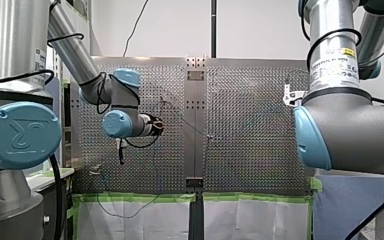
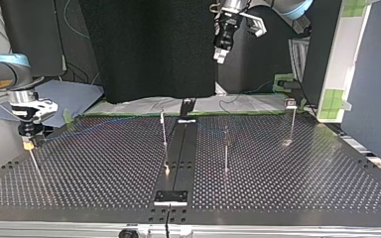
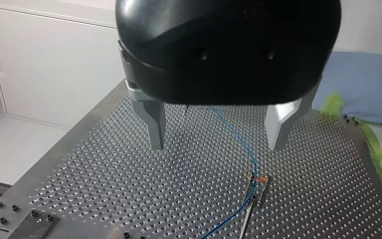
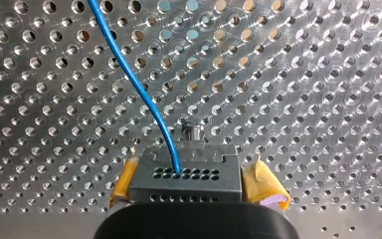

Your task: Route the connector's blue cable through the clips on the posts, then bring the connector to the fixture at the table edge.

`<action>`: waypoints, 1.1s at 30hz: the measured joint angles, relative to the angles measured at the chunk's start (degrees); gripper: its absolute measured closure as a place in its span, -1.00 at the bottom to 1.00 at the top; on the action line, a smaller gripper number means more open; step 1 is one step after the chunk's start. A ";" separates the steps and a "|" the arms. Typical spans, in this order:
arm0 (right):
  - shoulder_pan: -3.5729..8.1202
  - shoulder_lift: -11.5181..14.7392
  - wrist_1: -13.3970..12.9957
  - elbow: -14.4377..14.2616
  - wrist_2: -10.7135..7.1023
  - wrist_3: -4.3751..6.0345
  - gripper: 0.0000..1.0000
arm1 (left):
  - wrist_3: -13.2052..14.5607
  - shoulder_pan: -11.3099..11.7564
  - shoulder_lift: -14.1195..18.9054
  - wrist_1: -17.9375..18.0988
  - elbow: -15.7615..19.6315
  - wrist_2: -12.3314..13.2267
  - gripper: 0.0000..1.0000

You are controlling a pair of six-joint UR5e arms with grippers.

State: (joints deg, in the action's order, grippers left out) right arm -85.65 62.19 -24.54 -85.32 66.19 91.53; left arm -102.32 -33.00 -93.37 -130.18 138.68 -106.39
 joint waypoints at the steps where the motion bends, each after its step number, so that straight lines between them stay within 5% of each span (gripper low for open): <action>1: 0.00 0.00 0.00 0.01 0.00 0.19 -0.79 | 0.00 0.00 0.00 0.00 0.00 0.00 -0.98; 14: 0.00 0.01 0.87 0.39 0.00 2.00 -0.79 | 0.02 0.00 0.00 0.00 0.01 0.00 -0.98; 33: 0.07 0.01 1.12 0.55 0.07 2.36 -0.79 | 0.02 0.00 0.00 -0.08 0.03 0.00 -0.98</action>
State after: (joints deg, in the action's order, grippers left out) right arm -85.57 62.20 -23.41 -84.77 66.25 93.88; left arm -102.30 -33.00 -93.37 -130.26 138.71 -106.39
